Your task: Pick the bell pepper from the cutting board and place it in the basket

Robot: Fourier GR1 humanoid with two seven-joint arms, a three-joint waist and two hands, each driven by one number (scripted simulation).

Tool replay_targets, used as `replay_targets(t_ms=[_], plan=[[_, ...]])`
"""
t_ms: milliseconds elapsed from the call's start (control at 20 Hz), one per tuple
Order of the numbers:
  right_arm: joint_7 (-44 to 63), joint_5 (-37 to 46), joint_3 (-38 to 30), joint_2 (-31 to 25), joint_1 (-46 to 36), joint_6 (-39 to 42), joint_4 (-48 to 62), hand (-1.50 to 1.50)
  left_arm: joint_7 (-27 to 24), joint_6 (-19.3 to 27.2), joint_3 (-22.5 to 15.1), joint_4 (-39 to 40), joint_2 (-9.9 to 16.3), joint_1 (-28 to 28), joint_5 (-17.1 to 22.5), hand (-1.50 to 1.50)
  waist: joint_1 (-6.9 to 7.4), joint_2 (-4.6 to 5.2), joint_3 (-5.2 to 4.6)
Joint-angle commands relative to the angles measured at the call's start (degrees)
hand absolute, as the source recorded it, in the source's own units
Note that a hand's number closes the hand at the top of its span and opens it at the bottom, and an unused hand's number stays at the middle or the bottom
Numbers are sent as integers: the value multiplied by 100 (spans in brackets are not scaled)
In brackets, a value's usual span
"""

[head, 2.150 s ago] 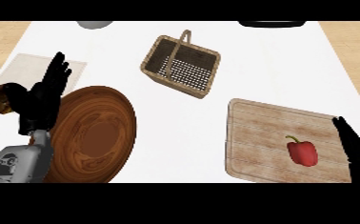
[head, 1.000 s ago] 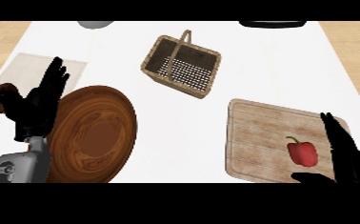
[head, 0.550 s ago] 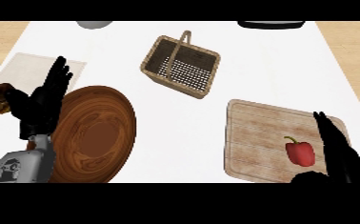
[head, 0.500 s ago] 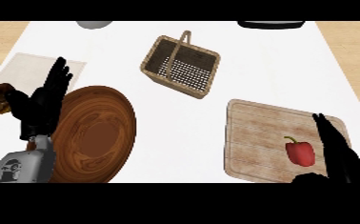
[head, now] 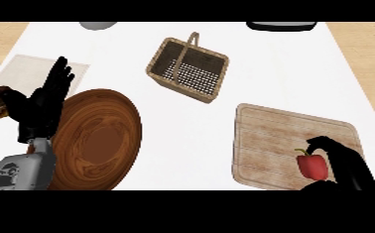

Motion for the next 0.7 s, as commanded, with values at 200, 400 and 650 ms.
replay_targets(t_ms=[200,400,650], plan=[[-235,64,29,333,-248,-346,696,150,155,9,-77,-56,-64,-98,-48,0,55,68,138],[462,561,1857,1498,-103,24,17,150,-45,6,-145,127,-167,-183,-62,0,277,118,126],[732,192,2844,1515,-350,460,-223,150,-38,-119,-276,89,-191,-293,-41,0,741,208,159]])
